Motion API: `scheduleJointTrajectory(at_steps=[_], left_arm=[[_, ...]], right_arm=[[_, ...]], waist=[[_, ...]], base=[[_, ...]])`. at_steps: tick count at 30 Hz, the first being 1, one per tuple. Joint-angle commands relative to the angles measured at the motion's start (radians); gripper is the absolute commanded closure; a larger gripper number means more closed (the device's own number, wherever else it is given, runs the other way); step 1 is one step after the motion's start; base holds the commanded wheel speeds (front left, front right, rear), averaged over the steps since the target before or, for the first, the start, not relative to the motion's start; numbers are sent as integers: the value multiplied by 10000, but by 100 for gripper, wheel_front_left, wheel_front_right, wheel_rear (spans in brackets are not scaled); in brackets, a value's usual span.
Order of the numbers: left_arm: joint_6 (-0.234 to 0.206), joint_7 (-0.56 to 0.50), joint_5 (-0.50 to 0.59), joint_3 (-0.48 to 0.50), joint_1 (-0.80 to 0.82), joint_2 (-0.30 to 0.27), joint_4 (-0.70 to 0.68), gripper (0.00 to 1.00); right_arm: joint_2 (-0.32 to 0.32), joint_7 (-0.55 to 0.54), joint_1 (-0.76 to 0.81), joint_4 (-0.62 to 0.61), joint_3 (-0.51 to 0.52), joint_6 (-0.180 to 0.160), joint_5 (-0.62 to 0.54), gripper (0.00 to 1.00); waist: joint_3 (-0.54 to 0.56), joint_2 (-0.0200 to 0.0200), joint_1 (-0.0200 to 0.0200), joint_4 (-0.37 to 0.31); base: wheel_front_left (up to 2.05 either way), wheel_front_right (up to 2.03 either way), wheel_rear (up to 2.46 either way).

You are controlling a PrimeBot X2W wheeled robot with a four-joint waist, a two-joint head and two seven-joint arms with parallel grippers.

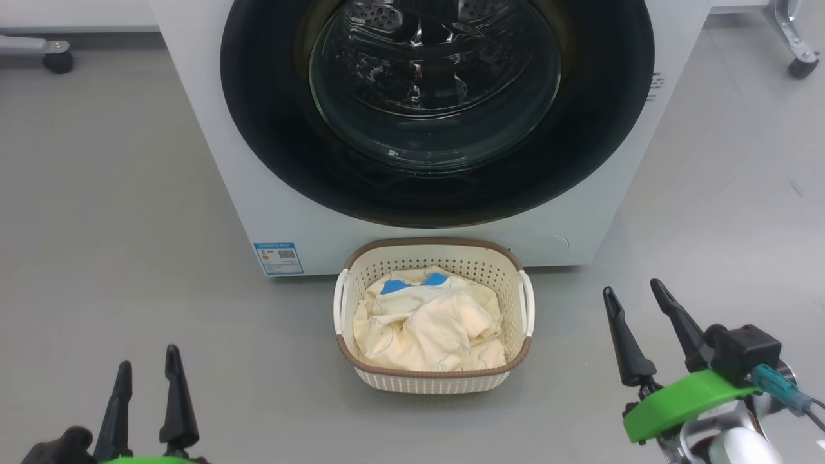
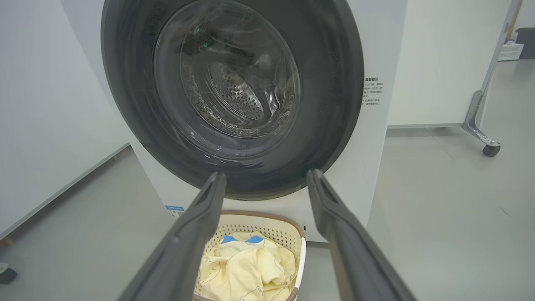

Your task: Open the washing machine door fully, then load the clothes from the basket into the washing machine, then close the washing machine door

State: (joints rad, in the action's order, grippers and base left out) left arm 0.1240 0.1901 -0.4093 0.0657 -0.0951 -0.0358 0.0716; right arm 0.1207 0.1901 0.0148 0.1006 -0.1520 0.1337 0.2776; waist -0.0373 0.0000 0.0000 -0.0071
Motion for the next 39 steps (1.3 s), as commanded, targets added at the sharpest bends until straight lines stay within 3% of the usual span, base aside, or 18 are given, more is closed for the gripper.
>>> scheduleJointTrajectory(at_steps=[1,18,39], left_arm=[[60,188,447,216,93,-242,-443,0],[67,717,2564,-130,-99,-596,-782,0],[67,717,2428,2,-138,-546,-725,0]], right_arm=[[239,186,-416,-462,-187,-26,-437,0],[290,717,-412,-911,-421,-30,-2749,0],[-165,717,-199,-879,346,-30,-2909,0]], waist=[[-21,0,0,-12],[-180,0,0,-67],[-174,0,0,-124]], base=[[0,0,0],[0,0,0],[0,0,0]])
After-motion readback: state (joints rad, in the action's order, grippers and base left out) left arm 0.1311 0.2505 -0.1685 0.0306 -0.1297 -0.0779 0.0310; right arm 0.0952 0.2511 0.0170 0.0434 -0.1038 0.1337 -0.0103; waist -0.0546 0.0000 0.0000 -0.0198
